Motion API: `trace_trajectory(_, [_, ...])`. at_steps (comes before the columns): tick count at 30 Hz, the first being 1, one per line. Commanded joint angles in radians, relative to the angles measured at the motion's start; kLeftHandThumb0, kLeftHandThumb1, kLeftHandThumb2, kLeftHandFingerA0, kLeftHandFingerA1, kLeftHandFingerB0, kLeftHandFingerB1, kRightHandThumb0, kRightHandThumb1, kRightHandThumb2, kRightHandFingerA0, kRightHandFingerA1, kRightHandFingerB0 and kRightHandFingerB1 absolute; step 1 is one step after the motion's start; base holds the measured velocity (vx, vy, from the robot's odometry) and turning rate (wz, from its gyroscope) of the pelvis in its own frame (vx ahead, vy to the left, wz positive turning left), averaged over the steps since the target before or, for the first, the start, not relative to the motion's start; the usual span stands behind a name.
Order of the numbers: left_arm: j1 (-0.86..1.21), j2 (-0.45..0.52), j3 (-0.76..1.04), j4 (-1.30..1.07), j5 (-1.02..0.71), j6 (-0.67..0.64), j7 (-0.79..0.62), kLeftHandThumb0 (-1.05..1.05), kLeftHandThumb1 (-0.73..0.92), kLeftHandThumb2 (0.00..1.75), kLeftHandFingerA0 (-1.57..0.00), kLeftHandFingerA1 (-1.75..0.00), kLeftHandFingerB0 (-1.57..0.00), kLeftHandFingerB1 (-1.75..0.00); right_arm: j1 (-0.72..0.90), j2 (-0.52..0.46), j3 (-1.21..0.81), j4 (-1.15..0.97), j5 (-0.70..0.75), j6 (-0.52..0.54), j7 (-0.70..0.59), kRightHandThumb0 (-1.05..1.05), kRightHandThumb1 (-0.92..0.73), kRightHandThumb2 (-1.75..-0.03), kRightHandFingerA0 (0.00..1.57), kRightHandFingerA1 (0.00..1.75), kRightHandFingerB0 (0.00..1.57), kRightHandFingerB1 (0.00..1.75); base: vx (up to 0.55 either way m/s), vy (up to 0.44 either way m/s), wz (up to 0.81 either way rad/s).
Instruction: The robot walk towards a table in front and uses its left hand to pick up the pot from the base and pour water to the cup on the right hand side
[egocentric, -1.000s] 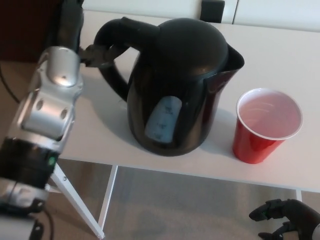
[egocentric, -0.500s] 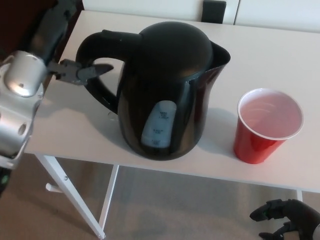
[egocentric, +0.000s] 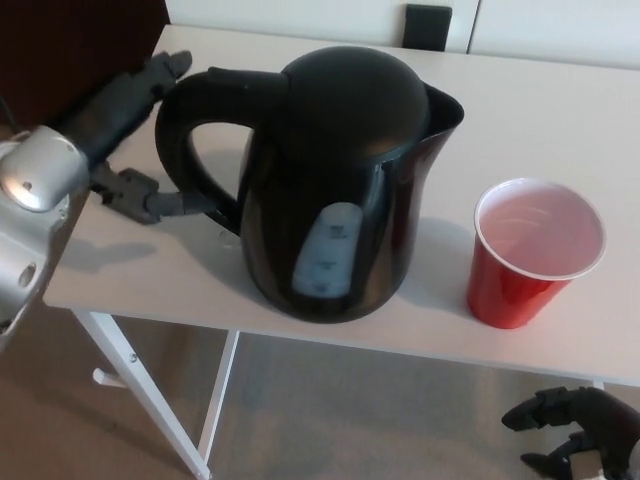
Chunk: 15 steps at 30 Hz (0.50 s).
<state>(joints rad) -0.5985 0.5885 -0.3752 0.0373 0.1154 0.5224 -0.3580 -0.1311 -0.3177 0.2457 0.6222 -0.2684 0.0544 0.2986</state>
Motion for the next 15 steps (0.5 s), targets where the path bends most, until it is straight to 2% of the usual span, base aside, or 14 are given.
trace_trajectory(1, [0.053,0.049,0.007,-0.02,0.005,-0.01,-0.121,-0.63,0.46,0.55,0.0,0.0,0.0,0.0,-0.011,-0.012,-0.011,0.016,0.006,0.006,0.008,-0.31,-0.66,-0.58,0.68,0.59,0.52,0.46,0.0,0.0,0.0])
trace_trajectory(2, [0.058,0.056,0.018,-0.027,-0.001,-0.015,-0.128,-0.63,0.46,0.55,0.0,0.0,0.0,0.0,-0.013,-0.011,-0.012,0.017,0.006,0.008,0.008,-0.31,-0.66,-0.58,0.68,0.59,0.52,0.46,0.0,0.0,0.0])
trace_trajectory(3, [0.069,0.072,0.047,-0.048,-0.019,0.001,-0.14,-0.64,0.4,0.68,0.0,0.0,0.0,0.0,-0.012,-0.011,-0.012,0.012,0.005,0.011,0.009,-0.3,-0.65,-0.59,0.68,0.58,0.51,0.46,0.0,0.0,0.0])
trace_trajectory(6, [0.123,0.102,0.13,-0.118,-0.06,0.036,-0.163,-0.63,0.4,0.68,0.0,0.0,0.0,0.0,0.006,-0.017,-0.013,0.0,0.004,0.012,0.012,-0.3,-0.66,-0.59,0.67,0.57,0.52,0.46,0.0,0.0,0.0])
trace_trajectory(10, [0.33,0.147,0.482,-0.199,-0.253,-0.03,-0.247,-0.68,0.41,0.69,0.0,0.0,0.0,0.0,0.039,-0.029,-0.026,0.032,0.015,-0.012,0.014,-0.31,-0.65,-0.58,0.66,0.56,0.51,0.46,0.0,0.0,0.0])
trace_trajectory(13, [0.371,0.147,0.544,-0.217,-0.265,-0.055,-0.271,-0.68,0.41,0.69,0.0,0.0,0.0,0.0,0.042,-0.028,-0.03,0.036,0.019,-0.017,0.017,-0.31,-0.65,-0.58,0.66,0.56,0.51,0.46,0.0,0.0,0.0])
trace_trajectory(15, [0.504,0.148,0.711,-0.286,-0.303,-0.083,-0.299,-0.62,0.37,0.66,0.0,0.0,0.0,0.0,0.043,-0.015,-0.045,0.076,0.03,-0.027,-0.002,-0.3,-0.63,-0.58,0.65,0.57,0.51,0.47,0.0,0.0,0.0])
